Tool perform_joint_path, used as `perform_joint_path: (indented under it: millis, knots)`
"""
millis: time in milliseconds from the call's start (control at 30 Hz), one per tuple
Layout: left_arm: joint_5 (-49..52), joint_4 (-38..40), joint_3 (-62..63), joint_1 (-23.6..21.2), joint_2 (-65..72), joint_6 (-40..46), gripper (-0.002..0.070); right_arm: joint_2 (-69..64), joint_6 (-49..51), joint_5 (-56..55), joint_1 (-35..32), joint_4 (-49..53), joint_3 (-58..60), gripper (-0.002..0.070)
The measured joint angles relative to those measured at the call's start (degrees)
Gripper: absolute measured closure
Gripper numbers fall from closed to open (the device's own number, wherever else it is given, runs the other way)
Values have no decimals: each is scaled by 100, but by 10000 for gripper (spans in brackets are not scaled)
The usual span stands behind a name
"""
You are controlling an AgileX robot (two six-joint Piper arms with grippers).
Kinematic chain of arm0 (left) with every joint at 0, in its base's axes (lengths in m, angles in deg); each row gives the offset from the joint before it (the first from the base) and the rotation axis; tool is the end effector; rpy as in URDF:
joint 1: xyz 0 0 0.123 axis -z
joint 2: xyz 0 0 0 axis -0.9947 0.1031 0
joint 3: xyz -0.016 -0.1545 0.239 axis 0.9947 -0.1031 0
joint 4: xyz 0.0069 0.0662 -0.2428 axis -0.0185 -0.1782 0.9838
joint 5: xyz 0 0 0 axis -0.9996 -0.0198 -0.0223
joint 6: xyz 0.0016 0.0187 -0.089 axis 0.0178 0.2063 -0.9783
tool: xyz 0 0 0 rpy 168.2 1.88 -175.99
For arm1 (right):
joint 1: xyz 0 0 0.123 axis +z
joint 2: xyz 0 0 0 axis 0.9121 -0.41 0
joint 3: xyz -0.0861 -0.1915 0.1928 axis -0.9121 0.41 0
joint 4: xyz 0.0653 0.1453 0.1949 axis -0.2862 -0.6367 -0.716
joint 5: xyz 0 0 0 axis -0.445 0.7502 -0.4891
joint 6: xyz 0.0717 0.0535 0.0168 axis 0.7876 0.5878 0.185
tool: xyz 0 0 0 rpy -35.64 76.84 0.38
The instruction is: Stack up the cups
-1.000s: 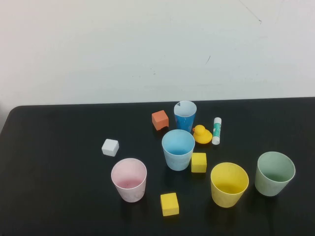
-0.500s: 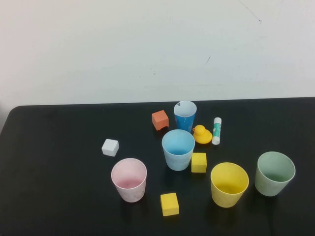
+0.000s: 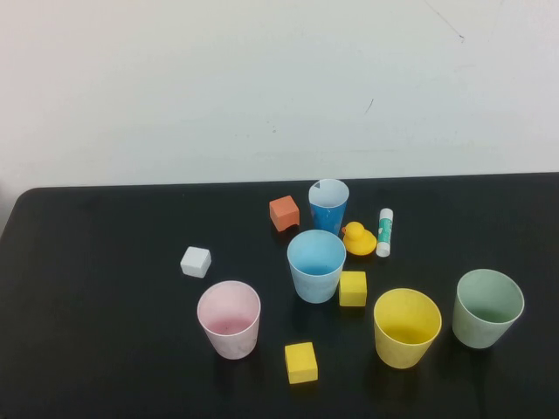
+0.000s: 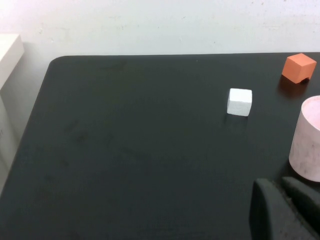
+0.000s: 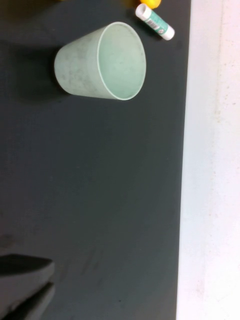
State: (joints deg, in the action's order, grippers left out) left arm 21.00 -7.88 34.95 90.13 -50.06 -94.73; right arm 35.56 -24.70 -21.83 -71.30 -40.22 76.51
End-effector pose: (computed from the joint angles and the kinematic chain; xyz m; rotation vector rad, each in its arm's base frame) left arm 0.0527 -0.0052 0.1804 -0.0179 1.8184 -0.1576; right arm 0.0520 -0.0074 0.1750 0.0010 1.8582 -0.1714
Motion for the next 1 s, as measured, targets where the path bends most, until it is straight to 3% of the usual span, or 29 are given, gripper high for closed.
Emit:
perform_joint_path:
  millis: [400,733,1000]
  knots:
    - [-169,-23,-22,0,0,0,675,0,-12,-243,0,0,34,679]
    - [-2814,-321,-66,0,0,10,675,0,-12,-3299,0,8,71,679]
    - [-3752,-329,-66,0,0,32,675,0,-14,-4208,0,-54,71,679]
